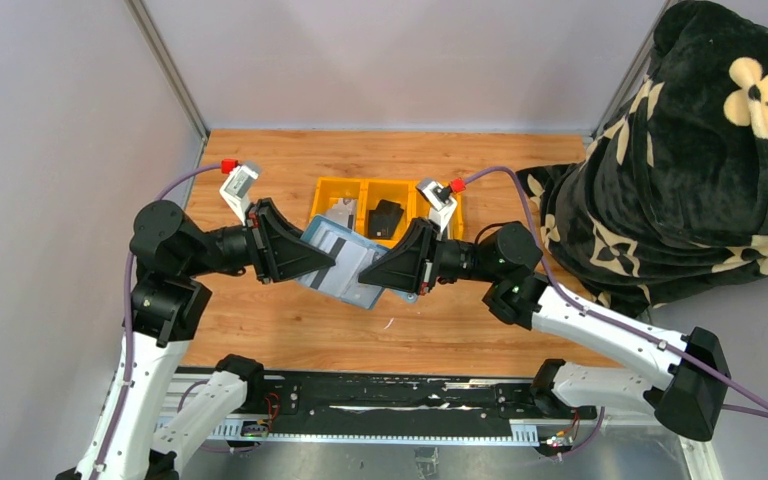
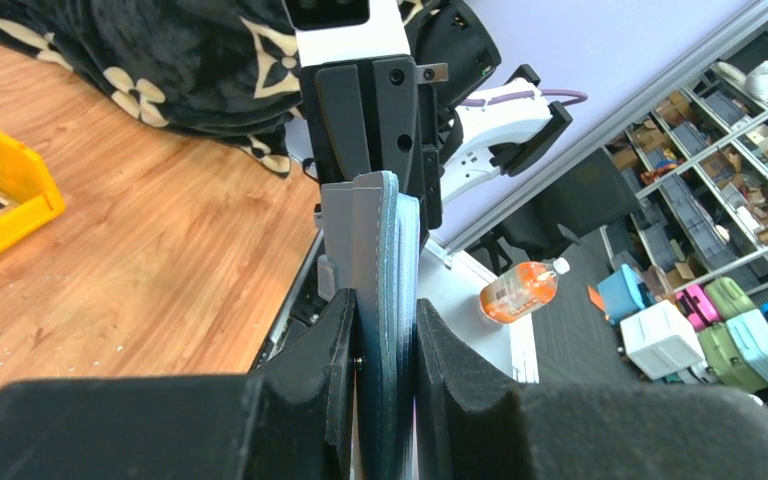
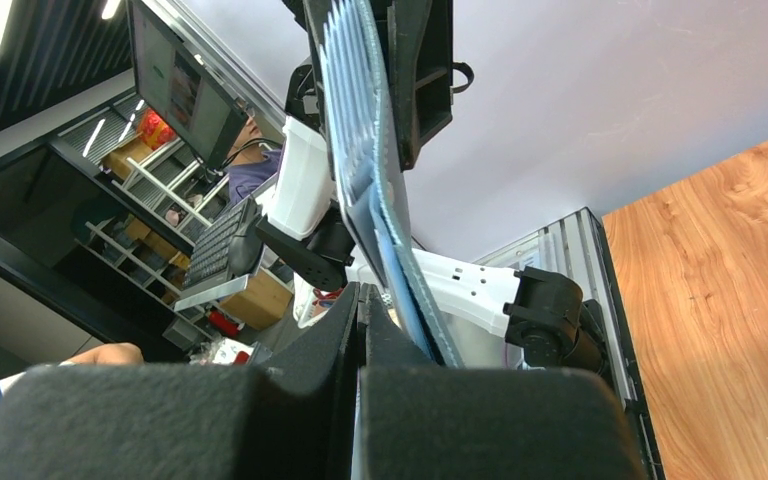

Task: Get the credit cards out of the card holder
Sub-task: Remove the credit card from the card holder.

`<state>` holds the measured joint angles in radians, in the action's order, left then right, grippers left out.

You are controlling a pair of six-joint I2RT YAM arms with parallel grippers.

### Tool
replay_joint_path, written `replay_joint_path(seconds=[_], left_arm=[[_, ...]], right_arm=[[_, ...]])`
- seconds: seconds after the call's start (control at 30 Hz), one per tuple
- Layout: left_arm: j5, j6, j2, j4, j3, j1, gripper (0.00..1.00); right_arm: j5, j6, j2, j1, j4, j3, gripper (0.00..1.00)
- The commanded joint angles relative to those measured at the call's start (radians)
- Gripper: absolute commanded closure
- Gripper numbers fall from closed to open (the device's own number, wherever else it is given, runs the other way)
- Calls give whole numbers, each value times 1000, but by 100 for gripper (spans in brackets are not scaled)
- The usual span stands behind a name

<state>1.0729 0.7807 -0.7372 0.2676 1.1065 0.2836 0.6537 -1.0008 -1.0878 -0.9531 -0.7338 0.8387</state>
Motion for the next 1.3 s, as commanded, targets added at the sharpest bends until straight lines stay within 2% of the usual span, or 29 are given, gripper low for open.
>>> replay_joint_path(seconds=[0.0,0.03,0.17,0.33,0.37,0.47,0.63,0.87,1.03,1.27], left_arm=[[12,-3,14,-7,46,1,80],[11,-4,14,-6,42,1,80],[10,-4,18,-5,35,2,83],[-1,-15,19,6,35,2,83],[-4,-16,21,9,35,2,83],[-12,-25,24,16,27,2,83],[-11,-18,24,16,30,1,83],[17,2,21,17,36,1,69],[41,17,21,9,30,1,61],[95,76,21,-48,20,1,66]], right_arm=[[-3,9,12,11,-26,-3,100],[0,8,5,11,-27,5,97],[1,-9,-28,10,-46,30,72],[4,-10,-54,5,-50,62,66],[7,-10,-59,4,-50,66,66],[11,-16,-76,-1,-56,79,77],[29,-25,-96,-4,-74,91,86],[21,-51,-95,-4,-141,55,100],[13,-61,-89,-2,-146,42,100],[2,-71,-80,7,-145,24,100]])
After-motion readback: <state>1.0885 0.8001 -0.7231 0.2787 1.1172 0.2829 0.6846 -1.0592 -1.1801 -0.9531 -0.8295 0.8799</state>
